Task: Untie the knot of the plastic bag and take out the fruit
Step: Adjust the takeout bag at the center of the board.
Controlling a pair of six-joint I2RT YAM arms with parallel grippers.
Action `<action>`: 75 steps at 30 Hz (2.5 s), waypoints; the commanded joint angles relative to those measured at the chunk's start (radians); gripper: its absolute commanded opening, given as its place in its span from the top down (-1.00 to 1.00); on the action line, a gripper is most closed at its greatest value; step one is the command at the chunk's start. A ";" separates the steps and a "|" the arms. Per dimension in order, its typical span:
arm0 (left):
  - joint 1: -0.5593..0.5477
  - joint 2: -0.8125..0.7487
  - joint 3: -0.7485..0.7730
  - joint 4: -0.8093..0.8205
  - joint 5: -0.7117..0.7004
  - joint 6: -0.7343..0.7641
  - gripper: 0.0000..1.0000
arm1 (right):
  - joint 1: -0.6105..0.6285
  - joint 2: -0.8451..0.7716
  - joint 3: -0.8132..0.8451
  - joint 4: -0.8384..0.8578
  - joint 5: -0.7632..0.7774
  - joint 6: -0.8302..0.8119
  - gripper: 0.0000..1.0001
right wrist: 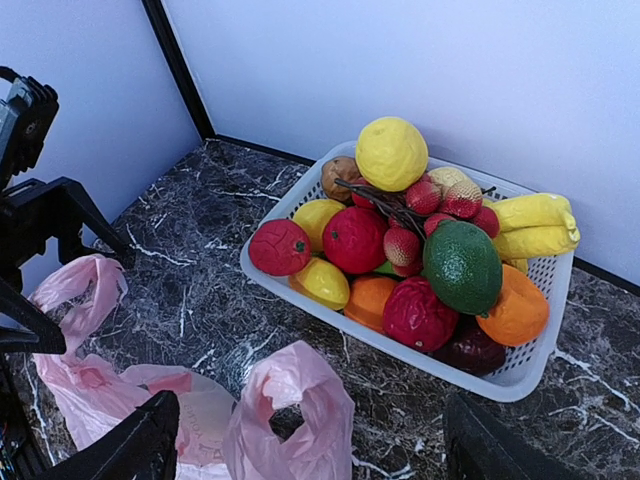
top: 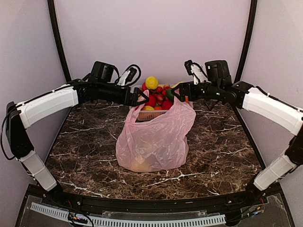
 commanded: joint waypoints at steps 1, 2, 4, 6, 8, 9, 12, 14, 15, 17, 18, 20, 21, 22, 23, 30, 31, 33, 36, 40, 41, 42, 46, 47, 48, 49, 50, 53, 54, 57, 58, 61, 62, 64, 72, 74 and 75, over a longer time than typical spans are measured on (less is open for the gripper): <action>0.004 0.025 0.081 -0.054 0.059 0.035 -0.89 | -0.005 0.053 0.073 -0.028 0.000 -0.009 -0.74; 0.004 0.030 0.089 -0.052 0.065 0.031 -0.89 | -0.004 0.063 0.080 -0.032 0.001 -0.007 -0.73; 0.003 0.043 0.101 -0.046 0.079 0.023 -0.88 | -0.004 0.076 0.094 -0.037 0.002 -0.004 -0.69; 0.002 0.053 0.111 -0.042 0.093 0.017 -0.88 | -0.004 0.080 0.096 -0.036 -0.003 -0.003 -0.64; 0.002 0.064 0.119 -0.037 0.101 0.013 -0.88 | -0.004 0.082 0.094 -0.034 -0.004 -0.003 -0.61; 0.002 0.067 0.121 -0.036 0.102 0.011 -0.88 | -0.004 0.081 0.093 -0.034 -0.001 -0.001 -0.61; 0.003 0.077 0.129 -0.031 0.113 0.006 -0.89 | -0.004 0.075 0.082 -0.028 0.005 0.000 -0.62; 0.002 0.083 0.131 -0.026 0.118 0.003 -0.80 | -0.004 0.067 0.071 -0.020 0.008 0.002 -0.59; 0.002 0.086 0.132 -0.024 0.122 0.000 -0.74 | -0.004 0.064 0.066 -0.018 0.010 0.003 -0.55; 0.002 0.092 0.134 -0.018 0.124 -0.007 -0.52 | -0.005 0.061 0.063 -0.016 0.001 0.006 -0.37; 0.002 0.095 0.134 -0.012 0.123 -0.009 -0.34 | -0.004 0.060 0.063 -0.016 -0.009 0.009 -0.30; 0.002 0.098 0.135 0.000 0.124 -0.016 -0.10 | -0.005 0.059 0.059 -0.012 -0.020 0.017 -0.15; 0.002 0.099 0.136 0.004 0.129 -0.020 0.04 | -0.006 0.057 0.056 -0.013 -0.018 0.020 -0.07; 0.002 0.100 0.137 0.011 0.128 -0.025 0.09 | -0.006 0.057 0.054 -0.014 -0.014 0.024 0.00; 0.002 0.100 0.138 0.013 0.129 -0.026 0.22 | -0.006 0.055 0.052 -0.016 -0.011 0.027 0.10; 0.005 0.056 0.154 -0.027 0.012 0.025 0.92 | -0.008 0.037 0.076 -0.010 -0.019 0.024 0.83; 0.009 0.044 0.165 -0.048 -0.007 0.034 0.97 | -0.009 0.039 0.091 -0.012 -0.011 0.017 0.92; 0.019 0.030 0.191 -0.079 -0.050 0.062 0.98 | -0.015 0.045 0.132 -0.022 0.008 0.002 1.00; 0.044 0.015 0.253 -0.123 -0.098 0.098 0.98 | -0.042 0.045 0.214 -0.037 -0.001 0.005 1.00; 0.091 -0.018 0.315 -0.115 -0.124 0.132 0.98 | -0.056 0.009 0.280 -0.032 -0.032 -0.004 1.00; 0.097 -0.027 0.315 -0.104 -0.113 0.131 0.98 | -0.056 -0.004 0.289 -0.032 -0.037 -0.008 1.00; 0.109 -0.044 0.313 -0.086 -0.106 0.128 0.98 | -0.054 -0.025 0.292 -0.030 -0.045 -0.011 1.00; 0.117 -0.110 0.244 -0.037 -0.066 0.099 0.98 | -0.056 -0.127 0.220 0.007 -0.119 -0.014 1.00; 0.117 -0.126 0.190 -0.022 -0.051 0.086 0.98 | -0.055 -0.159 0.182 0.028 -0.154 -0.017 1.00; 0.117 -0.158 0.156 0.014 -0.044 0.078 0.98 | -0.054 -0.189 0.145 0.036 -0.203 -0.020 1.00; 0.117 -0.177 0.085 0.029 -0.036 0.065 0.99 | -0.054 -0.220 0.105 0.047 -0.254 -0.022 1.00; 0.117 -0.213 0.049 0.057 -0.035 0.058 0.99 | -0.055 -0.246 0.063 0.056 -0.313 -0.017 1.00; 0.117 -0.295 -0.134 0.112 -0.040 0.025 0.98 | -0.052 -0.315 -0.066 0.086 -0.476 0.014 1.00; 0.117 -0.311 -0.167 0.123 -0.043 0.013 0.98 | -0.052 -0.330 -0.107 0.088 -0.513 0.031 1.00; 0.117 -0.381 -0.334 0.177 -0.044 -0.012 0.98 | -0.047 -0.337 -0.221 0.068 -0.592 0.087 1.00; 0.117 -0.392 -0.393 0.186 -0.041 -0.024 0.96 | -0.043 -0.331 -0.250 0.058 -0.604 0.104 1.00; 0.117 -0.442 -0.481 0.213 -0.034 -0.043 0.88 | -0.016 -0.317 -0.312 0.028 -0.622 0.137 1.00; 0.117 -0.450 -0.509 0.214 -0.027 -0.048 0.80 | -0.004 -0.314 -0.318 0.013 -0.623 0.139 0.97; 0.117 -0.478 -0.543 0.218 -0.001 -0.052 0.51 | 0.013 -0.312 -0.316 -0.014 -0.617 0.137 0.62; 0.117 -0.587 -0.585 0.182 0.047 -0.078 -0.88 | 0.018 -0.328 -0.214 -0.050 -0.531 0.099 -0.75; 0.117 -0.612 -0.590 0.141 0.018 -0.083 -0.96 | 0.019 -0.335 -0.182 -0.052 -0.497 0.082 -0.90; 0.117 -0.621 -0.594 0.127 -0.004 -0.084 -0.97 | 0.019 -0.337 -0.163 -0.052 -0.480 0.073 -0.95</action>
